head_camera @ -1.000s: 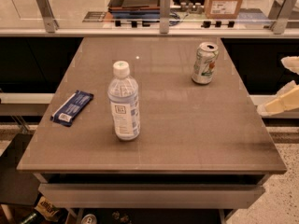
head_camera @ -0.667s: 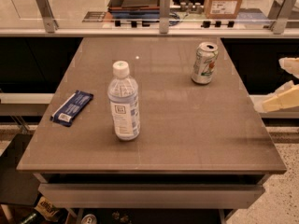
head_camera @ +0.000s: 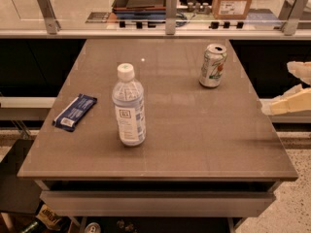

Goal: Move 7up can near blue plastic bottle

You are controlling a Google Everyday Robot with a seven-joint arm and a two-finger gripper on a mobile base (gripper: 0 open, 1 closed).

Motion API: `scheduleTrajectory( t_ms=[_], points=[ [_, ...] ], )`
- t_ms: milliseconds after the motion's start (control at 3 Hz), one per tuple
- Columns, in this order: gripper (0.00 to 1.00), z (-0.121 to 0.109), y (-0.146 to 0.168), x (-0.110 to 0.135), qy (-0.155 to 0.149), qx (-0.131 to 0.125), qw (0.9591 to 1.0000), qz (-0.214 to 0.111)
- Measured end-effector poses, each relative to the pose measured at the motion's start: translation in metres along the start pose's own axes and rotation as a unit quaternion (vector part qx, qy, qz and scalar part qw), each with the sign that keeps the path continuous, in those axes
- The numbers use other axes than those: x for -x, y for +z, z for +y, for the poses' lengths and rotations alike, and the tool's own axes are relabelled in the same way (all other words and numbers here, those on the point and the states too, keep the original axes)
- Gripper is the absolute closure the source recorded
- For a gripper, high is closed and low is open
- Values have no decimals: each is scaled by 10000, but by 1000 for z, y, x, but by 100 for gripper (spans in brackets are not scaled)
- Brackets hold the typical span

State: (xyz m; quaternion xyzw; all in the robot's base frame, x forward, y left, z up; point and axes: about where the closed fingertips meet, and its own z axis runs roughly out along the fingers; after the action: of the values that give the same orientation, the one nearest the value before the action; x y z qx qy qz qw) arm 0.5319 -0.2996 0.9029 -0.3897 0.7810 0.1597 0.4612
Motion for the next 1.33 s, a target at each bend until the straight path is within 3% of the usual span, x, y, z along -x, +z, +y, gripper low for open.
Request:
scheduleTrajectory(
  t_ms=[667, 1333],
  points=[
    [0, -31, 36, -13, 188, -56, 9993, -313],
    [0, -58, 76, -9, 312, -140, 9982, -491]
  ],
)
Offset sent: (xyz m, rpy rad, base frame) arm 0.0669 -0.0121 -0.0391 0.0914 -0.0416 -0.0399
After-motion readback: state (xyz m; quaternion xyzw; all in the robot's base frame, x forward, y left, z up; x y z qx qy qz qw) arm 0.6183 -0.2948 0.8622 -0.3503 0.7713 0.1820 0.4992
